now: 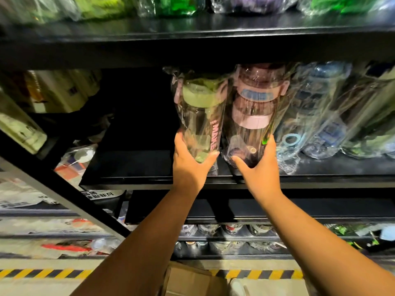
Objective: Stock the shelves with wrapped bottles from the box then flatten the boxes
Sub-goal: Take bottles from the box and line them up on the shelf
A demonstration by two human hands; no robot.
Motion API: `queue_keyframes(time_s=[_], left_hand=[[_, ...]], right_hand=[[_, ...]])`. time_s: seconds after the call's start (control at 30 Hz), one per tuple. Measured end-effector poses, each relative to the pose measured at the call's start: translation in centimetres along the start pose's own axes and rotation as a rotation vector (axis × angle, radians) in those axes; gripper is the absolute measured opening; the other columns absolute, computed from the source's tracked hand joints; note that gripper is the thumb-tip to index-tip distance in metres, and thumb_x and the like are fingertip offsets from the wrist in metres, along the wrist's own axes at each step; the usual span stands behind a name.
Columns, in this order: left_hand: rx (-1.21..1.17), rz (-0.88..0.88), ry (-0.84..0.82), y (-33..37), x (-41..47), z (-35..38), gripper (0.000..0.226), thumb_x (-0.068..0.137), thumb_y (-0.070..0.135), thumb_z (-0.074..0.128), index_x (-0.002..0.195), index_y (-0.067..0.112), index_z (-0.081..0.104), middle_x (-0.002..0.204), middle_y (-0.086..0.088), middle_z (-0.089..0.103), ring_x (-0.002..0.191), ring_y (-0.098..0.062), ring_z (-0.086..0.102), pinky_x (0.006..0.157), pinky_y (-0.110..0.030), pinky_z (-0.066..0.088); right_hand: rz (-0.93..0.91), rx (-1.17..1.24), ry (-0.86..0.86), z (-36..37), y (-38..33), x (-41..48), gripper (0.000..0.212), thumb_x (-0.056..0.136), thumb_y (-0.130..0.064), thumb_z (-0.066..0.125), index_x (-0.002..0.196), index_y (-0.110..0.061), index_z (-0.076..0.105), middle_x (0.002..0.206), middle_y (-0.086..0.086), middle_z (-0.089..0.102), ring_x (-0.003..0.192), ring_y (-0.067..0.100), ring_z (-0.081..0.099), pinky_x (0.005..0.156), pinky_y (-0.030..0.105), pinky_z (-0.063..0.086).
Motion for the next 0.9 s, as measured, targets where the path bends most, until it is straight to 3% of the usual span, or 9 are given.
queue_keyframes(time_s=[0.13,0.3,0.37,0.5,0.67,0.77,0.9], left_hand=[[0.049,0.022,-0.001,-0.2,0.4,-0.1,0.097,0.073,0.043,0.085,0.147,0.011,0.030,0.142,-0.008,0.045,0.133,-0.025,0.043,0.113,-0.041,0.037],[0.247,-0.006,0.032,-0.8,-0.3,-0.7,0.110,0.066,0.048,0.088,0.151,0.013,0.027,0.141,-0.012,0.037,0.129,-0.033,0.037,0.113,-0.052,0.033],[0.234,0.028,0.010,-0.9,-0.3,-0.8,0.107,0.070,0.039,0.088,0.153,0.013,0.025,0.139,-0.014,0.039,0.125,-0.034,0.041,0.109,-0.053,0.037],[0.215,0.029,0.023,-0.5,-0.1,-0.9,0.106,0.070,0.033,0.090,0.152,0.008,0.026,0.139,-0.015,0.042,0.125,-0.035,0.046,0.108,-0.051,0.041],[0.264,0.044,-0.010,-0.2,1.1,-0.2,0.068,0.068,0.032,0.090,0.111,0.001,0.048,0.113,-0.011,0.047,0.097,-0.031,0.051,0.093,-0.047,0.047],[0.285,0.040,0.007,-0.3,1.3,0.0,0.065,0.070,0.036,0.089,0.106,0.004,0.046,0.110,-0.010,0.044,0.097,-0.030,0.049,0.091,-0.043,0.046],[0.325,0.022,0.030,-0.3,1.2,0.3,0.067,0.071,0.045,0.085,0.107,0.007,0.044,0.113,-0.008,0.044,0.103,-0.031,0.049,0.093,-0.046,0.046]], right_hand=[[-0.016,-0.005,-0.002,0.0,0.1,0.0,0.100,0.079,-0.027,0.082,0.155,-0.017,0.018,0.149,-0.003,0.042,0.127,-0.001,0.041,0.096,-0.002,0.028],[-0.026,-0.016,-0.006,0.0,0.4,0.2,0.097,0.079,-0.029,0.081,0.154,-0.018,0.021,0.149,0.003,0.041,0.135,0.014,0.043,0.110,0.029,0.038],[-0.028,-0.022,-0.004,0.1,0.5,0.2,0.095,0.079,-0.027,0.080,0.154,-0.017,0.022,0.148,0.003,0.042,0.134,0.015,0.044,0.110,0.031,0.040],[-0.019,-0.030,-0.004,0.1,0.7,0.2,0.093,0.080,-0.027,0.078,0.154,-0.017,0.022,0.147,0.003,0.044,0.130,0.013,0.048,0.100,0.012,0.039],[-0.003,-0.030,-0.020,0.3,1.0,0.3,0.092,0.080,-0.032,0.077,0.153,-0.018,0.023,0.148,0.004,0.043,0.132,0.016,0.048,0.108,0.035,0.043],[-0.003,-0.038,-0.010,0.3,0.9,0.2,0.091,0.080,-0.035,0.077,0.152,-0.018,0.024,0.147,0.004,0.045,0.132,0.017,0.048,0.108,0.040,0.043],[0.013,-0.063,0.021,0.4,0.6,0.2,0.092,0.081,-0.035,0.079,0.153,-0.018,0.024,0.148,0.005,0.044,0.133,0.018,0.046,0.110,0.037,0.040]])
Point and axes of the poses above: each hand's wrist, its own x-axis towards the middle knuckle, its own z-axis out of the palm, y = z × x, the point moved 6 cm from there along x, towards the middle knuckle
